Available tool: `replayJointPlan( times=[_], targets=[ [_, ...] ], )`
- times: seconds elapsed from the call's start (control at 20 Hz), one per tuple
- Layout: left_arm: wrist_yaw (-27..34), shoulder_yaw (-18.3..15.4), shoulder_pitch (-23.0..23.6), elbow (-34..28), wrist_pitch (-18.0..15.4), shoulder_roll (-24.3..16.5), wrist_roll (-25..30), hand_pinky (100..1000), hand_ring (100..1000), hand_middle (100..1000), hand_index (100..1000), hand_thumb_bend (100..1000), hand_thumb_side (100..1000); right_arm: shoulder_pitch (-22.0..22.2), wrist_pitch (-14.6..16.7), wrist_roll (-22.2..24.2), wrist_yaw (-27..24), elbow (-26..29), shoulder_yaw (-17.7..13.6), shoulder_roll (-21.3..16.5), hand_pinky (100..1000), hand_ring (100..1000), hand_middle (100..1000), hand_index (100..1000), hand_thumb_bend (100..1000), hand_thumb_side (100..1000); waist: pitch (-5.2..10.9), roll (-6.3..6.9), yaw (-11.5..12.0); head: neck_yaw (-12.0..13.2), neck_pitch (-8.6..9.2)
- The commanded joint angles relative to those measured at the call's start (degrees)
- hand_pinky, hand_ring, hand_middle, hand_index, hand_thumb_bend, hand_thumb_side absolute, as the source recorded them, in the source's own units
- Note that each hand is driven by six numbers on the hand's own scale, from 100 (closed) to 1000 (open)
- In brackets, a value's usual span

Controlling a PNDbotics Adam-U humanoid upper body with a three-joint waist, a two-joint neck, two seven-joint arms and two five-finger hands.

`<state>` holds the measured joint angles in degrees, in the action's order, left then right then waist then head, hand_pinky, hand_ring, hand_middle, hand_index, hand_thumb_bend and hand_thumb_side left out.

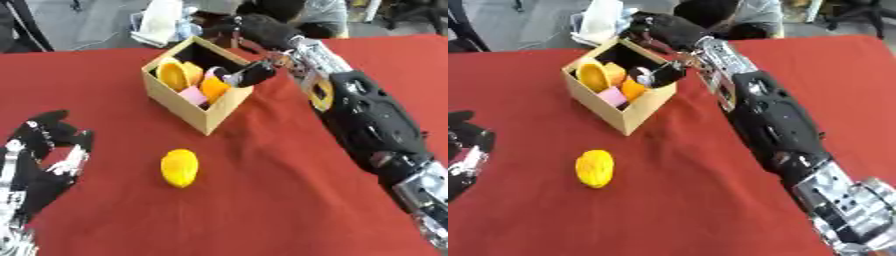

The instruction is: Pick up objects on the table and place them in the box.

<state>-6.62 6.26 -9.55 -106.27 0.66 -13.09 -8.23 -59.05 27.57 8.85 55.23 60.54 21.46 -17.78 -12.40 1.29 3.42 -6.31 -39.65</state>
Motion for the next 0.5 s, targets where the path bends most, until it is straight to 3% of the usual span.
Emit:
replayJointPlan(
  times=[0.05, 0.25, 0.5],
  targets=[
    [-0.37, -0.93, -0.28, -1.0, 0.01, -1.32, -0.75, 663, 560, 543, 763, 427, 353, 0.58, 3.3, 2.97, -3.56, 6.18, 4.35, -2.24, 775, 788, 762, 874, 219, 423, 0.66, -0.64, -0.17, 0.65, 0.36],
    [-0.43, -0.91, -0.25, -0.91, 0.01, -1.34, -0.81, 662, 559, 542, 763, 429, 354, 2.28, 6.73, 7.02, -7.54, 10.24, 8.82, -2.39, 782, 789, 768, 879, 236, 424, 0.7, -0.73, -0.26, 0.84, 0.33],
    [-0.47, -0.82, -0.32, -0.89, -0.01, -1.26, -0.71, 662, 559, 542, 763, 430, 354, 2.93, 8.51, 12.62, -9.54, 12.8, 11.6, -0.31, 786, 790, 772, 880, 239, 420, 0.72, -0.72, 0.03, 0.8, 0.41]
  ],
)
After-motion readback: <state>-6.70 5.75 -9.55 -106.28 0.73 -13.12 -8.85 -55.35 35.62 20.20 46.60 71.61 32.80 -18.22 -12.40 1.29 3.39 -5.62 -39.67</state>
